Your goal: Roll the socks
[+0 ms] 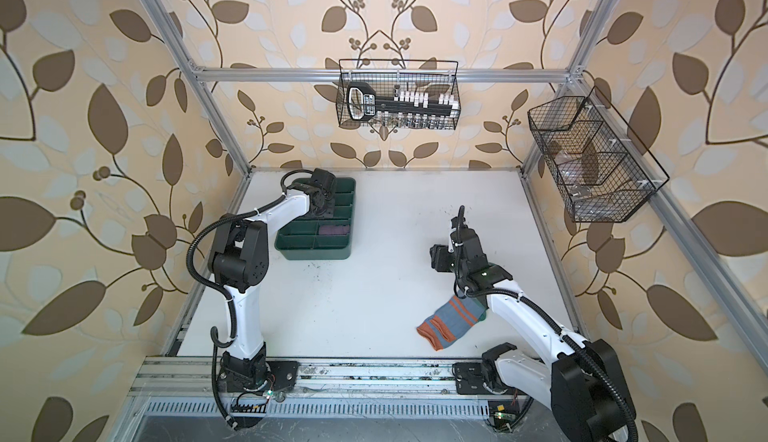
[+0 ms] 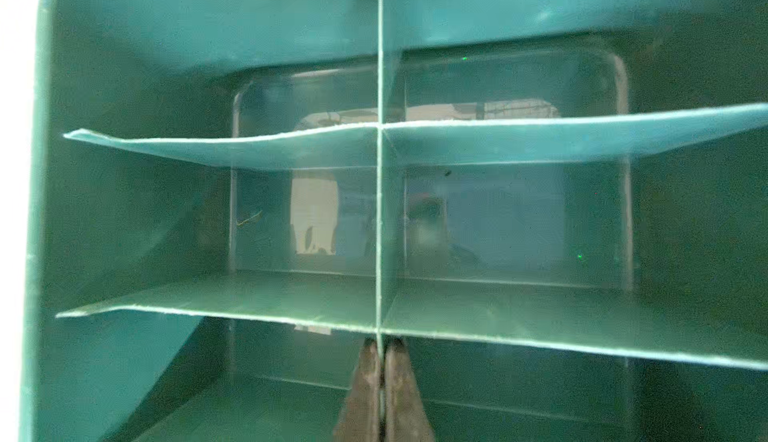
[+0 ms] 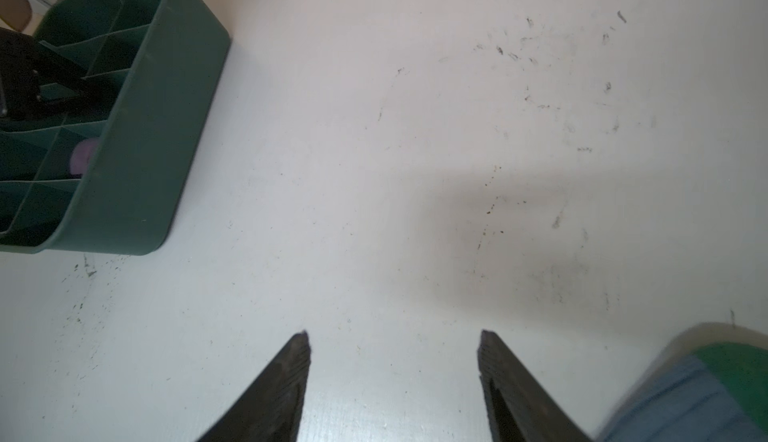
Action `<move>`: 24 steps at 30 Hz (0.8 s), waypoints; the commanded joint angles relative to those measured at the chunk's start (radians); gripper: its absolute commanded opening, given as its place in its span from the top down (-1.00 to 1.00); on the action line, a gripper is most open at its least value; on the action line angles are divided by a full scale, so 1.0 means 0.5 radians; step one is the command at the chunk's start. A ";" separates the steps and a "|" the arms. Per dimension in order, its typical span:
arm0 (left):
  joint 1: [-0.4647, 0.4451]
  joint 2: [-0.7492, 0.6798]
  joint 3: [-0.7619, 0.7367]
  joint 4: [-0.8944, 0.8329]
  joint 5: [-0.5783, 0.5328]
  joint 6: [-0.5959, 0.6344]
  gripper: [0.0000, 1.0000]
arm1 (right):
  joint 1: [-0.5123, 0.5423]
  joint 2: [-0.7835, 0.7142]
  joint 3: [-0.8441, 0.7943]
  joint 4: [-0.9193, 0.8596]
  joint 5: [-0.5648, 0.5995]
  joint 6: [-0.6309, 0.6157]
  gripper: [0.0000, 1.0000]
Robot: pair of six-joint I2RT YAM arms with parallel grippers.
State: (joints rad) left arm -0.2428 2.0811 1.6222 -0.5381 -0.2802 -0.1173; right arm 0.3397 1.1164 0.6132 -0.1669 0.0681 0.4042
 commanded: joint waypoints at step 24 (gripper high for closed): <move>0.057 -1.669 -0.957 0.547 0.182 -0.499 -0.98 | -0.381 0.046 0.109 -0.449 0.360 0.144 -0.65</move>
State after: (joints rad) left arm -0.2031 1.3842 1.2530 -0.3603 -0.2203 -0.2684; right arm 0.1860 1.1400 0.6586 -0.3286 0.2131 0.4458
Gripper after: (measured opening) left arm 0.988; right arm 0.825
